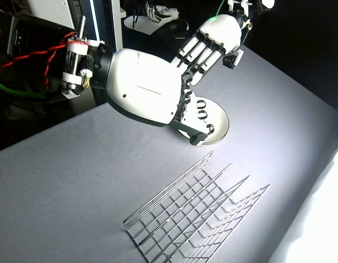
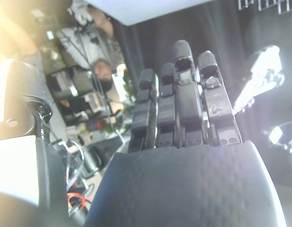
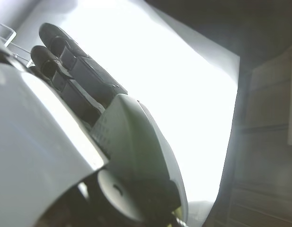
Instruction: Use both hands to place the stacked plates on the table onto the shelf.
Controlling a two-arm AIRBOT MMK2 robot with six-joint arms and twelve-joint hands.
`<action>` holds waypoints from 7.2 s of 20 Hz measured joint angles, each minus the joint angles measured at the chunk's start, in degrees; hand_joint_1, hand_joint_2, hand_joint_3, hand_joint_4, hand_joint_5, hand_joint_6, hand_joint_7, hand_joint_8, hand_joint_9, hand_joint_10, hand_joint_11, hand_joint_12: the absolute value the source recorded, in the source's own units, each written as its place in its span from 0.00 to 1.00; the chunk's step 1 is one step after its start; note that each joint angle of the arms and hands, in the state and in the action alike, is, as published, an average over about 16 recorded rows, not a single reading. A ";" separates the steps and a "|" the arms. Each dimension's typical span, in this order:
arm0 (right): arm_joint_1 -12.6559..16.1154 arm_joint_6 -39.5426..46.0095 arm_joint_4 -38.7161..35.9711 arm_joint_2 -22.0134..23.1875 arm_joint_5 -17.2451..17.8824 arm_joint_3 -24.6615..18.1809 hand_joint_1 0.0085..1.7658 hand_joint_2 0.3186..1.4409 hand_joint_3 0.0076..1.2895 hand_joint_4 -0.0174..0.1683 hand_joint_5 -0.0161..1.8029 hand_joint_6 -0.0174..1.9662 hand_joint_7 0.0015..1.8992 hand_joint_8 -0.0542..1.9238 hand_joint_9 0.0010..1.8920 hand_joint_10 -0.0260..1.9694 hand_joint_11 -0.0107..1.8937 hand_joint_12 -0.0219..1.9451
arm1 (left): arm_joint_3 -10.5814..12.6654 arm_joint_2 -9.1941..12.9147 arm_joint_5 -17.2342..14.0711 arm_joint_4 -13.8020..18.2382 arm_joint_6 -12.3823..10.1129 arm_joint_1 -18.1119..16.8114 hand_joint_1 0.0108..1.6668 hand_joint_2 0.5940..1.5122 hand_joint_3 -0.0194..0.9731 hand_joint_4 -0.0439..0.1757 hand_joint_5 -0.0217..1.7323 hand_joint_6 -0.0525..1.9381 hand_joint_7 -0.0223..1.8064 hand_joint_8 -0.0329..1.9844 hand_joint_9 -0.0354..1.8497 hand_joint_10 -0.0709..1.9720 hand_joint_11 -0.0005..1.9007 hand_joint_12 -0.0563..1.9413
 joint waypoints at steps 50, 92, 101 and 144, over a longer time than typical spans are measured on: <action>-3.71 -1.68 -0.69 -1.21 5.27 1.81 0.00 0.79 0.01 0.07 0.03 0.01 0.01 0.04 0.01 0.02 0.02 0.01 | 31.64 -14.37 -9.80 36.41 -10.99 -2.06 0.00 0.55 0.04 0.22 0.02 0.04 0.02 0.01 0.03 0.04 0.01 0.03; -12.29 -3.25 -6.28 -11.70 14.96 8.49 0.15 0.73 0.01 0.08 0.02 0.01 0.01 0.04 0.01 0.02 0.02 0.01 | 30.17 -22.29 -2.81 33.87 -8.15 2.07 0.00 0.57 0.04 0.17 0.00 0.01 0.00 0.01 0.02 0.03 0.01 0.03; -14.17 -2.98 -9.10 -12.58 18.02 9.16 0.53 0.57 0.01 0.09 0.02 0.01 0.01 0.04 0.01 0.02 0.02 0.01 | 29.82 -23.52 -1.83 33.73 -8.35 1.30 0.00 0.57 0.04 0.17 0.00 0.01 0.00 0.00 0.02 0.03 0.01 0.03; -17.89 -3.71 -11.60 -25.77 20.10 19.01 0.68 0.61 0.00 0.06 0.40 0.22 0.39 0.20 0.37 0.26 0.28 0.63 | 30.88 -22.99 -2.31 32.67 -9.79 -0.77 0.00 0.58 0.04 0.19 0.01 0.02 0.01 0.01 0.03 0.03 0.01 0.03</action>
